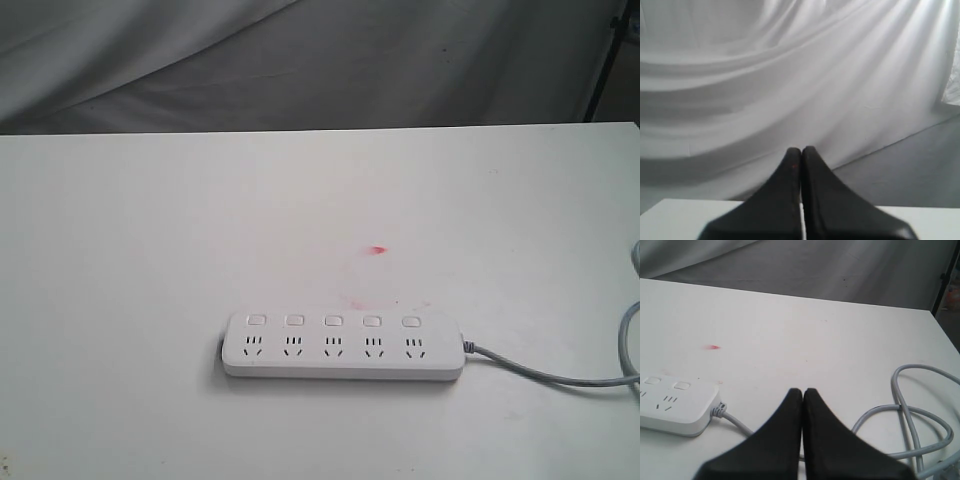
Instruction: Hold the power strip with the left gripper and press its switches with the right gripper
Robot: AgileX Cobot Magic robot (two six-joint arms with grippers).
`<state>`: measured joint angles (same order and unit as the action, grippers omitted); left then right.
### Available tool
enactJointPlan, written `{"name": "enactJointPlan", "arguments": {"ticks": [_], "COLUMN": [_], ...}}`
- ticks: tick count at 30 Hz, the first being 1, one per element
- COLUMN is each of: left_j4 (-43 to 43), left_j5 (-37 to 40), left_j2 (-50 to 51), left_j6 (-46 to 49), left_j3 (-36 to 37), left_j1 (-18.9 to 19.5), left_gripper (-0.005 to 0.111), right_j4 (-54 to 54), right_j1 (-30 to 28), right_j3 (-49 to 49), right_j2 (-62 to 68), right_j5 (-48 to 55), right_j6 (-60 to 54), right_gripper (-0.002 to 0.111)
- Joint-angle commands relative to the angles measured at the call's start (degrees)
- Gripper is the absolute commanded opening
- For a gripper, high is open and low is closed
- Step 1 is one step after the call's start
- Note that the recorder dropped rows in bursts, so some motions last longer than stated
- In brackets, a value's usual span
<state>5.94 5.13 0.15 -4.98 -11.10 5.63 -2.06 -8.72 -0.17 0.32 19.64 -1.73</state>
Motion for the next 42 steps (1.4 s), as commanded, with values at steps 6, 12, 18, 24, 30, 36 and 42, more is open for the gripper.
{"name": "enactJointPlan", "arguments": {"ticks": [6, 12, 18, 24, 30, 36, 42], "left_j4": [-2.64, -10.40, -7.33, -5.24, -5.24, -5.24, -5.24], "left_j5": [0.29, 0.91, 0.91, 2.52, 6.57, 10.36, 10.26], "left_j2": [-0.15, -0.15, -0.15, -0.15, -0.15, -0.15, -0.15], "left_j6": [-0.50, 7.73, 3.56, -0.53, -0.53, -0.53, -0.53], "left_j3": [7.15, 9.54, 11.10, 11.10, 11.10, 11.10, 11.10], "left_j1": [0.16, 1.09, 3.04, 3.04, 3.04, 3.04, 3.04], "left_gripper": [0.000, 0.000, 0.000, 0.000, 0.000, 0.000, 0.000], "right_j4": [0.14, 0.14, 0.14, 0.14, 0.14, 0.14, 0.14], "right_j1": [0.23, 0.23, 0.23, 0.23, 0.23, 0.23, 0.23], "right_j3": [0.17, 0.17, 0.17, 0.17, 0.17, 0.17, 0.17], "right_j2": [-0.32, -0.32, -0.32, -0.32, -0.32, -0.32, -0.32], "right_j5": [-0.08, -0.08, -0.08, -0.08, -0.08, -0.08, -0.08], "right_j6": [-0.43, -0.43, -0.43, -0.43, -0.43, -0.43, -0.43], "right_gripper": [0.000, 0.000, 0.000, 0.000, 0.000, 0.000, 0.000]}}
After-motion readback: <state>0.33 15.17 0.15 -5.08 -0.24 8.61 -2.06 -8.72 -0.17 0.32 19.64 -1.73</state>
